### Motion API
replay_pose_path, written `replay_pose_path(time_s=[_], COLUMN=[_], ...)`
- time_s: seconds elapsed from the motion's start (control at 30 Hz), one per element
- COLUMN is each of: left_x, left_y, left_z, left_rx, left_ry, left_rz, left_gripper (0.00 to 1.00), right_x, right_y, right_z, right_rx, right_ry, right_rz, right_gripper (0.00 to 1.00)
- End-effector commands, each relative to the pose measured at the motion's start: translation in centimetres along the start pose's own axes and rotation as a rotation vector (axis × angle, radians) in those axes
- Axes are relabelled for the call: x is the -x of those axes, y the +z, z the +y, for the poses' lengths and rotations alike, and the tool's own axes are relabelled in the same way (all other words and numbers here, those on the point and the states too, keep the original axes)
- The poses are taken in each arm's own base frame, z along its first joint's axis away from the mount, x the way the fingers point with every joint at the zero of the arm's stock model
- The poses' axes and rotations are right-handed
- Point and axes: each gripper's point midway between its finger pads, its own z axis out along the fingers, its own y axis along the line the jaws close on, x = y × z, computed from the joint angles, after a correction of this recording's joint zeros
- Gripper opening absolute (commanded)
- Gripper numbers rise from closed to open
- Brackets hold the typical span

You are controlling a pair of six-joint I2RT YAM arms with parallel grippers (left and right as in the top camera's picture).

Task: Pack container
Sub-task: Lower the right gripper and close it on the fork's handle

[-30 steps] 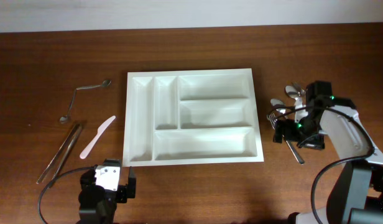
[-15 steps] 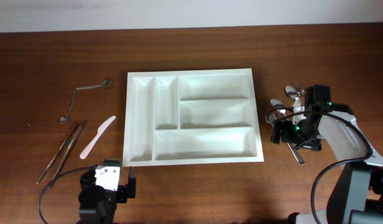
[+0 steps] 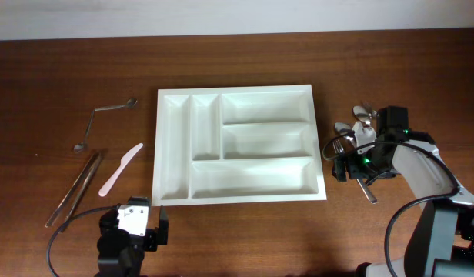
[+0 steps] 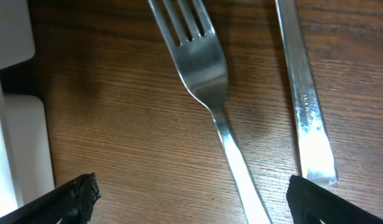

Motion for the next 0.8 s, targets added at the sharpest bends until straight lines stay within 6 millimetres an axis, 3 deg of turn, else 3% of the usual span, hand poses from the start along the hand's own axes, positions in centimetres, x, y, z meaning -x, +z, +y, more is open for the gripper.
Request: replay_pose_path(time_s=[0.0,0.47,0.7,0.77], left_x=[-0.1,-0.1,-0.1,-0.1], left_y=[0.0,0.0,0.0,0.0], left_z=[0.1,0.1,0.1,0.1], left_rx=[0.005,0.005,0.005,0.005], left_ry=[0.015,0.015,0.015,0.015], left_rz=[0.001,0.001,0.002,0.001], left_gripper=[0.99,0.99,0.99,0.99], right_x=[0.0,-2.4,-2.6,-2.7], right_y=[-0.2,5.2,5.8,5.8], right_z=[0.5,0.5,0.6,0.6], right_rx=[0.027,0.094,0.105,0.105], right_ry=[-0.038,0.000,0.013,0.013], right_rz=[-0.009,0.153,0.165,0.168], right_gripper=[0.99,0.99,1.00,0.94])
